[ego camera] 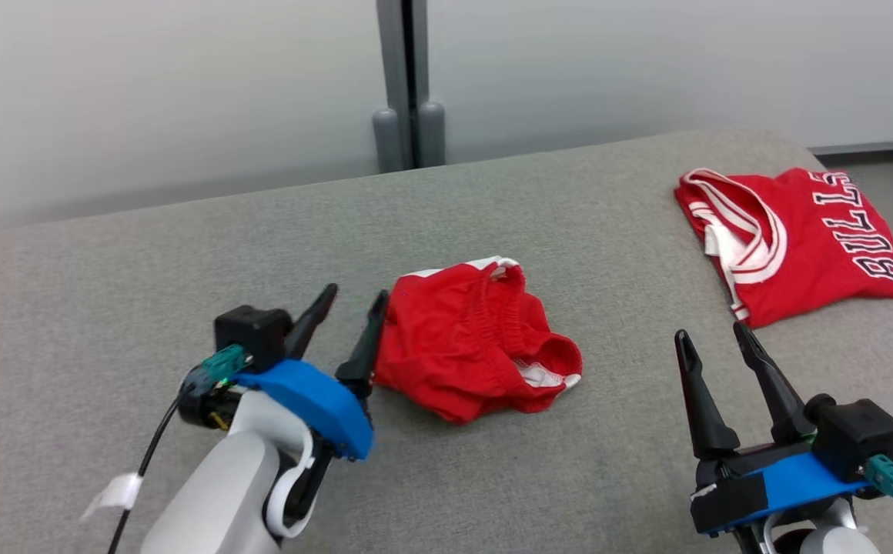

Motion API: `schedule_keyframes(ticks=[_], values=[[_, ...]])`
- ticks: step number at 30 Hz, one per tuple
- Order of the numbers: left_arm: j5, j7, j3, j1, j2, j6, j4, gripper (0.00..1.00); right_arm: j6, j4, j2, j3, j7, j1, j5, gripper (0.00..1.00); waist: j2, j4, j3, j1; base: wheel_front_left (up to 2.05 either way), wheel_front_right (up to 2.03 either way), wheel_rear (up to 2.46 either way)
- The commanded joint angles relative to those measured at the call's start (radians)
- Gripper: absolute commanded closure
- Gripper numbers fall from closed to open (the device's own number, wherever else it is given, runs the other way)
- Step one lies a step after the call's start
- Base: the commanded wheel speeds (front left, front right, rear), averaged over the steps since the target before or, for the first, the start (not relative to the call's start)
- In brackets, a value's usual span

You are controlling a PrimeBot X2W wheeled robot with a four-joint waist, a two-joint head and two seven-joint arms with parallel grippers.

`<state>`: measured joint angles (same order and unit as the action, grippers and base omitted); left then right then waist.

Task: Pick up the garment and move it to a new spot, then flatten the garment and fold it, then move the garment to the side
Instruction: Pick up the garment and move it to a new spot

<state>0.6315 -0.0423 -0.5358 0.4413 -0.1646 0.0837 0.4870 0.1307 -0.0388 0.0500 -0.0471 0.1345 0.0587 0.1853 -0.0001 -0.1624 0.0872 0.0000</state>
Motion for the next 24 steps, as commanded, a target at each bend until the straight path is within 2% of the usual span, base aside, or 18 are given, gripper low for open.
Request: schedule_keyframes(ticks=[1, 7, 12, 19, 24], values=[[-0.014, -0.047, 0.023, -0.041, -0.028, -0.025, -0.03, 0.0, 0.0, 0.011, 0.001, 0.012, -0.007, -0.015, -0.007, 0.0, 0.0001, 0.03, -0.007, 0.0, 0.0, 0.0, 0.0], [-0.027, -0.165, 0.095, -0.178, -0.096, -0.117, -0.144, 0.0, 0.0, 0.03, 0.001, 0.06, -0.027, -0.05, -0.021, 0.0, 0.0001, 0.112, -0.041, 0.0, 0.0, 0.0, 0.0], [-0.061, -0.209, 0.142, -0.282, -0.132, -0.179, -0.242, 0.0, 0.0, 0.04, 0.001, 0.102, -0.042, -0.087, -0.017, 0.0, 0.0001, 0.17, -0.067, 0.0, 0.0, 0.0, 0.0], [-0.133, -0.223, 0.173, -0.379, -0.166, -0.218, -0.31, 0.0, 0.0, 0.006, 0.001, 0.143, -0.051, -0.122, -0.005, 0.0, 0.0001, 0.198, -0.094, 0.0, 0.0, 0.0, 0.0], [-0.159, -0.224, 0.203, -0.409, -0.17, -0.218, -0.33, 0.0, 0.0, -0.028, 0.001, 0.153, -0.04, -0.131, 0.003, 0.0, 0.0001, 0.19, -0.096, 0.0, 0.0, 0.0, 0.0]])
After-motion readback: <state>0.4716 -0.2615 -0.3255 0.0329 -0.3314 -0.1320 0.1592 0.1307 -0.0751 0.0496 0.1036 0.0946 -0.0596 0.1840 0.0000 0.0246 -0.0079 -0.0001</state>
